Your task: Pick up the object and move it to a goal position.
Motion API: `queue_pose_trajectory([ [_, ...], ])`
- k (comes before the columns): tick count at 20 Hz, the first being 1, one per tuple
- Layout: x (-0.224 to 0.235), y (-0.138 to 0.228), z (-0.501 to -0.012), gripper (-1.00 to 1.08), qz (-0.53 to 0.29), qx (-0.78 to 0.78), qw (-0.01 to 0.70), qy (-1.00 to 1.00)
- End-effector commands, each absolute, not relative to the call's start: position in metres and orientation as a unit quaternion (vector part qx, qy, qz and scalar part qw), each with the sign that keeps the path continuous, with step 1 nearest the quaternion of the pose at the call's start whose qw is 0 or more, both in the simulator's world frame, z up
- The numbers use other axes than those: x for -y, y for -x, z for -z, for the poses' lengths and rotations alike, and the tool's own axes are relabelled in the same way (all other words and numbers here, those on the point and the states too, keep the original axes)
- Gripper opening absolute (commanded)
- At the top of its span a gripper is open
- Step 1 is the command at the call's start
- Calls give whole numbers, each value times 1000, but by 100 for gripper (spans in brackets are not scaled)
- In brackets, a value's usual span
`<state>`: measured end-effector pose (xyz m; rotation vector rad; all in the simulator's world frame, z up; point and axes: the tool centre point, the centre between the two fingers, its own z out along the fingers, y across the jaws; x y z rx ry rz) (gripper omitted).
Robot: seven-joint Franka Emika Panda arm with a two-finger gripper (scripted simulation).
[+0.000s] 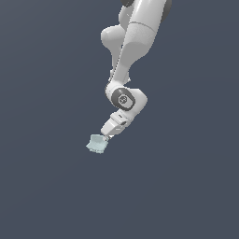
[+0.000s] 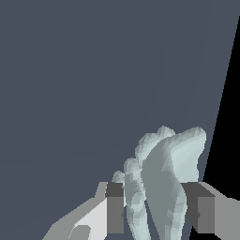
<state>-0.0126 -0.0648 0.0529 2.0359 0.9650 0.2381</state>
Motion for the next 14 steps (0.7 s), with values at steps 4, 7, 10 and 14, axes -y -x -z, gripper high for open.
queue_pose_trajectory([
  [4,98,29,-54,-100,-95,-386,425,-813],
  [7,113,36,-54,-100,-96,-386,425,-813],
  [10,124,41,-55,-100,-96,-386,426,-813],
  [14,135,46,-55,-100,-97,-386,427,-812],
])
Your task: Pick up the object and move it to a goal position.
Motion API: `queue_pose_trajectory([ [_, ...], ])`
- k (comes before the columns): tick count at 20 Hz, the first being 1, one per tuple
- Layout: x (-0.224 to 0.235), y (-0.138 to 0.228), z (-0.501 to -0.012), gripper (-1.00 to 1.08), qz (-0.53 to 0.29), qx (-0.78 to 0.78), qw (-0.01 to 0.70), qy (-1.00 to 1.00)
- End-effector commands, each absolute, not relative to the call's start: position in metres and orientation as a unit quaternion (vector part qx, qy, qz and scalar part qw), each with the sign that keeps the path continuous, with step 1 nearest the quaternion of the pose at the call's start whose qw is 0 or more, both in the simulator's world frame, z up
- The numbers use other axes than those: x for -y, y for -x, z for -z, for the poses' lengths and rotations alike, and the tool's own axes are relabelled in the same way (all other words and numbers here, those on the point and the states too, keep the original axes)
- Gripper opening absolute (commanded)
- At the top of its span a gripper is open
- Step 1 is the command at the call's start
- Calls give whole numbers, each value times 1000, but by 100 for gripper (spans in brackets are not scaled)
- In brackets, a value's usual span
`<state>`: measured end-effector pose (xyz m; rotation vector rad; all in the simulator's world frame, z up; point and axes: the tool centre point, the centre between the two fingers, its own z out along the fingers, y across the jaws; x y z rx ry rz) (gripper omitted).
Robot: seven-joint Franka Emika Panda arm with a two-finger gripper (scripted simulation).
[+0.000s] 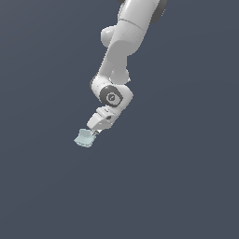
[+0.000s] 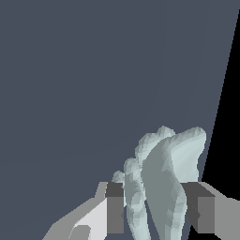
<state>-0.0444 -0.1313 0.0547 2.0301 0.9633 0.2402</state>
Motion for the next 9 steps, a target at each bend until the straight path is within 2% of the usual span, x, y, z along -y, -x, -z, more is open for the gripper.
queue_pose_trajectory([
  [1,138,47,-55,-100,-97,-386,427,-812],
  [9,146,50,-55,-100,-97,-386,428,-812],
])
